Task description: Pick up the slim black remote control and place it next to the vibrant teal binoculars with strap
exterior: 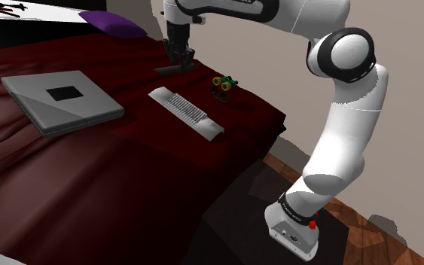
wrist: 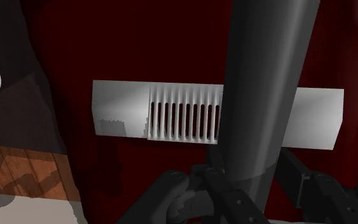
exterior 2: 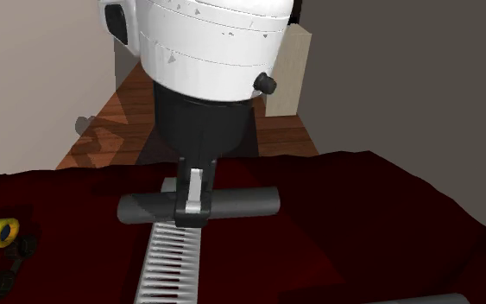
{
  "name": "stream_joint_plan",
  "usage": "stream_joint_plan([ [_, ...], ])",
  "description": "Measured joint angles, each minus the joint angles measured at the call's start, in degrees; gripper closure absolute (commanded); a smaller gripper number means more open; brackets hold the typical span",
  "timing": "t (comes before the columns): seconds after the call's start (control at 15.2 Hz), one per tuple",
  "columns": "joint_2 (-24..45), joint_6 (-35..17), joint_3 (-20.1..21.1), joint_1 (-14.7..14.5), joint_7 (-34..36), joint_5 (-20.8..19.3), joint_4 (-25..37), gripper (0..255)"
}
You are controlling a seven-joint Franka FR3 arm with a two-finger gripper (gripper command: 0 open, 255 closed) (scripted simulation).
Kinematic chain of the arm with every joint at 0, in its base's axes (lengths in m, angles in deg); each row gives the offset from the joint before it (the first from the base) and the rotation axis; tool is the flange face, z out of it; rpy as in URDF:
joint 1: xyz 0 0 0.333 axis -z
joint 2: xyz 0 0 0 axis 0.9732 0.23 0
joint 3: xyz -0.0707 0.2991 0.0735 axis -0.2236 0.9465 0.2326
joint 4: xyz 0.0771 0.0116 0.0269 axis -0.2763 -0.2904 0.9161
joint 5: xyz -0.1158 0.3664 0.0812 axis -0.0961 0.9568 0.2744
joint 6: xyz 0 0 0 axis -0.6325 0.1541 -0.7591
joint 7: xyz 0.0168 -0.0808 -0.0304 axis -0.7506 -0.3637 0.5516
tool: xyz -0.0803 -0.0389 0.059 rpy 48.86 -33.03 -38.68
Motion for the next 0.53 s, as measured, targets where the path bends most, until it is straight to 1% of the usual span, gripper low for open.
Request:
stream_joint_plan([
  [0.07, -0.9, -0.8, -0.2, 1.4, -1.2, 0.4, -1.3, 255],
  [0.2, -0.9, -1.4, -1.0, 3.4, -3.9, 0.4, -1.0, 255],
  [0.26, -1.2, -2.5, -1.4, 4.6, -5.1, 0.6, -2.2, 255],
  [0.4, -0.2, -2.3, -2.1, 5.7, -7.3, 0.1, -0.5, 255],
  [0.46, -1.0, -2.8, -2.4, 7.0, -8.6, 0.5, -1.3, 255],
  [0.53, -0.5, -2.9, -2.8, 7.5, -9.7, 0.3, -0.6, 255],
])
